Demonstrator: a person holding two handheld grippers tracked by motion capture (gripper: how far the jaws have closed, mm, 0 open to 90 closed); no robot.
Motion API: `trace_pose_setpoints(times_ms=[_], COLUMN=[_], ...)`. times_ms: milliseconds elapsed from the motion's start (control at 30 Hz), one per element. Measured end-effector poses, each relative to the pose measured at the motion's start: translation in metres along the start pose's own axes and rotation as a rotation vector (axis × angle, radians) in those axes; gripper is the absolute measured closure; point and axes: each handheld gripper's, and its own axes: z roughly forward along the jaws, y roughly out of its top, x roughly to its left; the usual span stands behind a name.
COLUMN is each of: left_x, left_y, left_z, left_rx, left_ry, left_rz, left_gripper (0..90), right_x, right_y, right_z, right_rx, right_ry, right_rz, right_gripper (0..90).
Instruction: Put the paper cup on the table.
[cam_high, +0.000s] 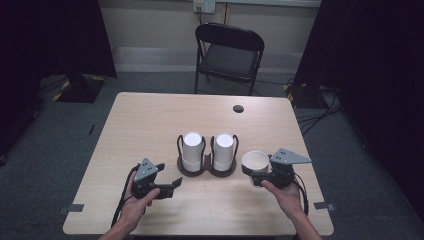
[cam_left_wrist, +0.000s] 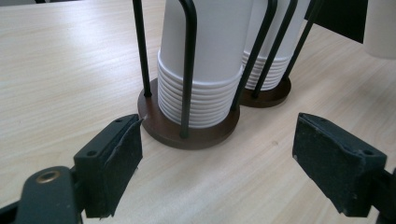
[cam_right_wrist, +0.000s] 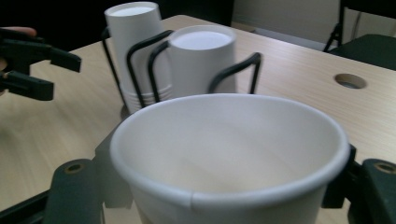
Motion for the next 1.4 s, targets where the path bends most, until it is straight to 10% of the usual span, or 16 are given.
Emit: trace_pose_setpoints(times_ms=[633,1233,1400], left_x=[-0.002,-0.003,-0.004], left_y=[-0.003,-0.004,-0.004], left_z=[-0.004,-0.002,-0.001], left_rx=[0.001,0.01,0.014], left_ry=[0.029,0.027,0.024], left_rz=[0.036,0.028,0.036], left_gripper=[15.8,18.1,18.6], right_x=[-0.05,-0.095,-0.097], right_y=[0.003,0.005,0.004], right_z=[0.013,0.062,0.07], right_rx=[-0.047,-0.001,-0.015], right_ry=[-0.166,-0.261,-0.316], right_rz=[0.068,0.142,0.102], right_gripper=[25.0,24.6,24.4])
